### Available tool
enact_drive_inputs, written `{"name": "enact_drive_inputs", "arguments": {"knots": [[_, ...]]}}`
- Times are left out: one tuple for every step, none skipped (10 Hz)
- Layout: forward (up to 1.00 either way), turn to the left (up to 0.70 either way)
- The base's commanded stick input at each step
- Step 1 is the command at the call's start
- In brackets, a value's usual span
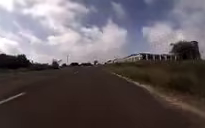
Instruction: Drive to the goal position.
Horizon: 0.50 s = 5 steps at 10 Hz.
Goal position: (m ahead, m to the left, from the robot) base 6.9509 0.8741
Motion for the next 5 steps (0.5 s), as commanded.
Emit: {"name": "enact_drive_inputs", "arguments": {"knots": [[1.00, 0.00], [1.00, 0.00], [1.00, 0.00], [1.00, 0.00], [1.00, 0.00]]}}
